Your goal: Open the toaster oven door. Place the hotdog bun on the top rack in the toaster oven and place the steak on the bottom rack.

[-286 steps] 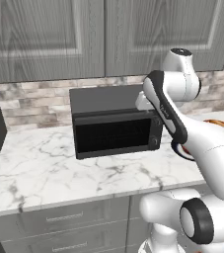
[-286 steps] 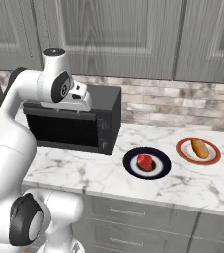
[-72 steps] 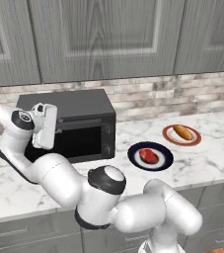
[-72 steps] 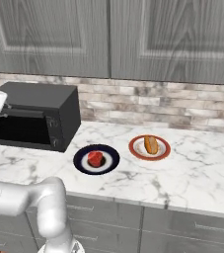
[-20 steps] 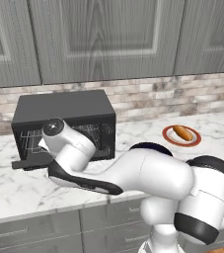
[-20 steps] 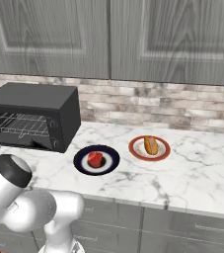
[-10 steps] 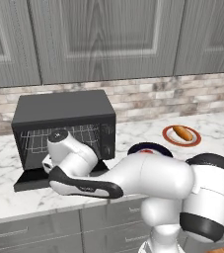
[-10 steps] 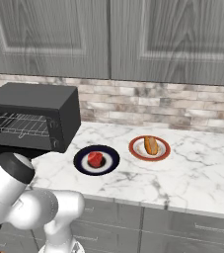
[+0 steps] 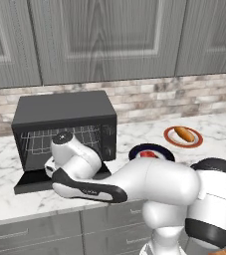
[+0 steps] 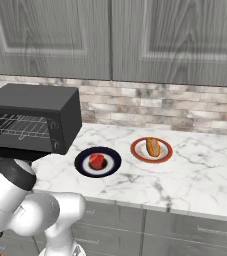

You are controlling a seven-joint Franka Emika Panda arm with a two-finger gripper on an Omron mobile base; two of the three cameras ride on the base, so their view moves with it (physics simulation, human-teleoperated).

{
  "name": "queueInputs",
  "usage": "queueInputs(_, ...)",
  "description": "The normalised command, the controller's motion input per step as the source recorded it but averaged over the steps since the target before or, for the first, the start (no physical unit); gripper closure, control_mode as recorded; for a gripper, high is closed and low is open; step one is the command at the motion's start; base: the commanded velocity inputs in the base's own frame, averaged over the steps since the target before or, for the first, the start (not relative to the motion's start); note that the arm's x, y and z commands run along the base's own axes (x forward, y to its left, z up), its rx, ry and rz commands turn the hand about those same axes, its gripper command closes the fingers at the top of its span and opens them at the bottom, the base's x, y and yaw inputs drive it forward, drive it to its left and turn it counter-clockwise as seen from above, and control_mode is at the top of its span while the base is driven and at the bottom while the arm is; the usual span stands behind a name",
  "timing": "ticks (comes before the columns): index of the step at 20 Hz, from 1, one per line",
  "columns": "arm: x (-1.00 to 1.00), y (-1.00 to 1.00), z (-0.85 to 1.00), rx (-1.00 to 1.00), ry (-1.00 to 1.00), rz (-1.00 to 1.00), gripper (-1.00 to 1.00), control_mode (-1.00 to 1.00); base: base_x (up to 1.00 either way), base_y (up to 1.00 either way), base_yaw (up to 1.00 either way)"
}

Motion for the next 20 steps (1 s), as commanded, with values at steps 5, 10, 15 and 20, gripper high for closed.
queueInputs(5,-0.19,0.00,0.45,0.02,0.00,0.00,1.00,-1.00,0.00,0.00,0.00)
queueInputs(10,0.02,-0.08,0.43,0.01,0.00,0.05,1.00,-1.00,0.00,0.00,0.00)
queueInputs(15,0.39,-0.30,0.03,0.00,0.02,0.35,1.00,-1.00,0.00,0.00,0.00)
queueInputs(20,0.59,-0.16,-0.16,0.00,0.03,0.45,1.00,-1.00,0.00,0.00,0.00)
